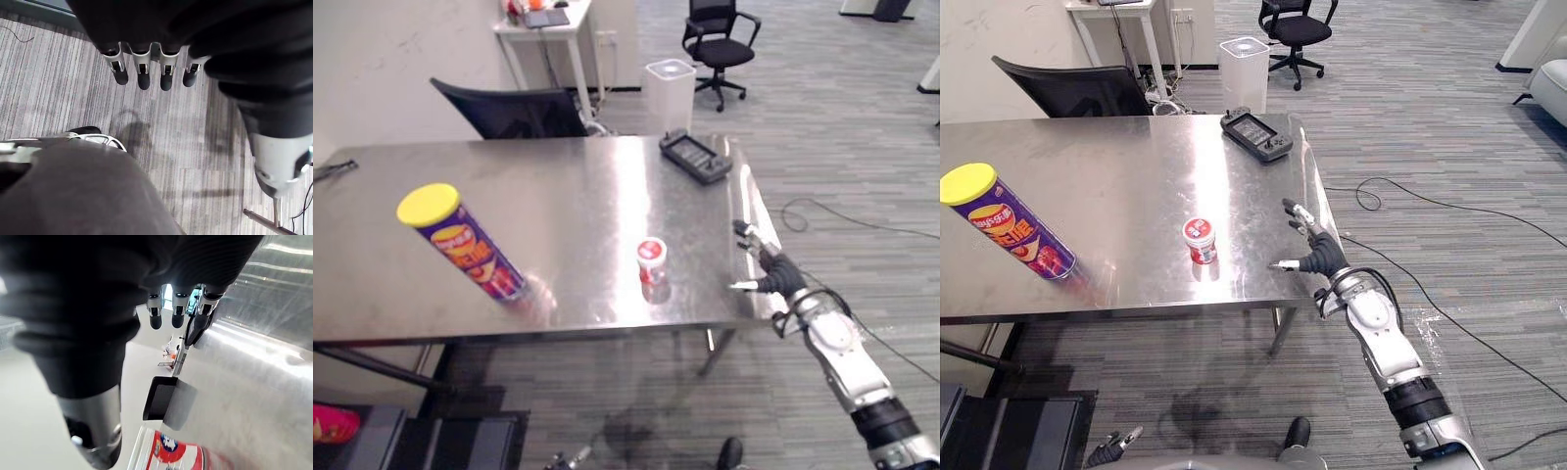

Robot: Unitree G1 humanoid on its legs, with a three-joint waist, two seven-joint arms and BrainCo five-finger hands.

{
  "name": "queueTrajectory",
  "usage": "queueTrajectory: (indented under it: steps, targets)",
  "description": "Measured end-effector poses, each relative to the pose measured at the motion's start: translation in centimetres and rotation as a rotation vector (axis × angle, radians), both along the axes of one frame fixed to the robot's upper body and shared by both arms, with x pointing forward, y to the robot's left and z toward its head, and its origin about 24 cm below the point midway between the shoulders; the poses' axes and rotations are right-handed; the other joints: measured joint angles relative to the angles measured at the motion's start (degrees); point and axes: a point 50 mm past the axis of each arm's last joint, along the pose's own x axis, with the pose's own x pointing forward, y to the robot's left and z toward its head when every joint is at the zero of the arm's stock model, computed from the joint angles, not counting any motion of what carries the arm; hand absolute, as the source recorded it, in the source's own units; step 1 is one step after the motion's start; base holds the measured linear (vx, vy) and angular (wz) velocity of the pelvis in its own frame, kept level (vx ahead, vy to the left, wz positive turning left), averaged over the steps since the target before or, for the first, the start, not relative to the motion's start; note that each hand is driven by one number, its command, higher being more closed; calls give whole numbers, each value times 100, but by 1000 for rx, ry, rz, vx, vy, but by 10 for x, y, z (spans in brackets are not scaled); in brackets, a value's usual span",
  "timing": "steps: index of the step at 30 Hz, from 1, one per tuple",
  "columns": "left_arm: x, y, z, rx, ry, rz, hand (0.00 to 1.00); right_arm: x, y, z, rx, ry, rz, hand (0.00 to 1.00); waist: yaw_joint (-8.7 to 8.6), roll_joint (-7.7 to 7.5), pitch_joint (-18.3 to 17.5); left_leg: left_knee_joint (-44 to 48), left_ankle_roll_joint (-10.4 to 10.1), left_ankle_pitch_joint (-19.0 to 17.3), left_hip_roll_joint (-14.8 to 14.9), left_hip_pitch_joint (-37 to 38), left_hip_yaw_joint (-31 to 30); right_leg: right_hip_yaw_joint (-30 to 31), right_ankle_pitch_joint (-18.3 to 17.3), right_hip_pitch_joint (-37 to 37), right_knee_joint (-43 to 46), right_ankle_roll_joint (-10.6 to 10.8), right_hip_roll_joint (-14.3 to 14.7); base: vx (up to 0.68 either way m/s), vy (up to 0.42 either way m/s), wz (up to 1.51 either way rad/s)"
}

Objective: Put the gum and the chips on the shelf.

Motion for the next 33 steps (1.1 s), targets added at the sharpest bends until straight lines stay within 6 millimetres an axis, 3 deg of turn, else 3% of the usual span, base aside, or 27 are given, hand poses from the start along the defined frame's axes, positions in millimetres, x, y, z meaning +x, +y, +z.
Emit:
queueTrajectory:
  steps: [2, 3, 10, 15, 18, 22, 30, 33]
  targets:
    - [0, 0, 0, 1, 2, -4, 0, -1, 5, -2, -1, 8, 21, 0, 11, -7, 3, -19, 3, 2, -2, 5, 0, 3, 0, -2, -1, 0, 1, 0, 0, 0]
    - [0, 2, 0, 16, 9, -39, 0, -3, 14, -7, 25, 37, 62, 0, 130, -83, 200, -36, 6, 5, 32, 13, 14, 7, 0, -10, -3, 1, 10, 0, 0, 0]
    - [0, 2, 0, 16, 10, -39, 0, -3, 14, -6, 26, 35, 59, 0, 145, -79, 203, -35, 6, 5, 37, 11, 14, -6, 0, -11, -4, 1, 6, 0, 0, 0]
    - [0, 1, 0, 9, 12, -29, 0, 12, 18, 6, 78, 0, 15, 0, 207, 0, 265, -24, -2, 12, 129, -2, 57, -278, -178, -20, -4, -107, 9, -2, -14, 1]
    - [5, -3, 1, -4, -9, -9, 0, 27, 16, 13, 102, -13, -44, 0, 468, 54, 283, 77, -19, 22, 280, -71, 188, -819, -135, -47, 0, -209, 40, 19, -67, -16]
    - [7, -5, 1, -6, -17, 1, 0, 36, 19, 18, 82, -24, -69, 0, 618, 92, 279, 98, -108, 73, 430, -107, 349, -868, -52, -115, 32, -289, 191, 50, -62, -13]
    - [5, -6, 0, -10, -4, 15, 0, 41, 27, 16, 79, -5, -62, 0, 625, 95, 232, 197, -142, 102, 361, -103, 415, -1116, 50, -8, 33, -282, 82, 10, 68, 4]
    - [5, -5, 0, -9, -5, 16, 0, 43, 44, 20, 85, -11, -10, 0, 680, 50, 196, 204, -135, 106, 316, -126, 438, -1159, 52, -4, 33, -279, 32, -28, 73, 7]
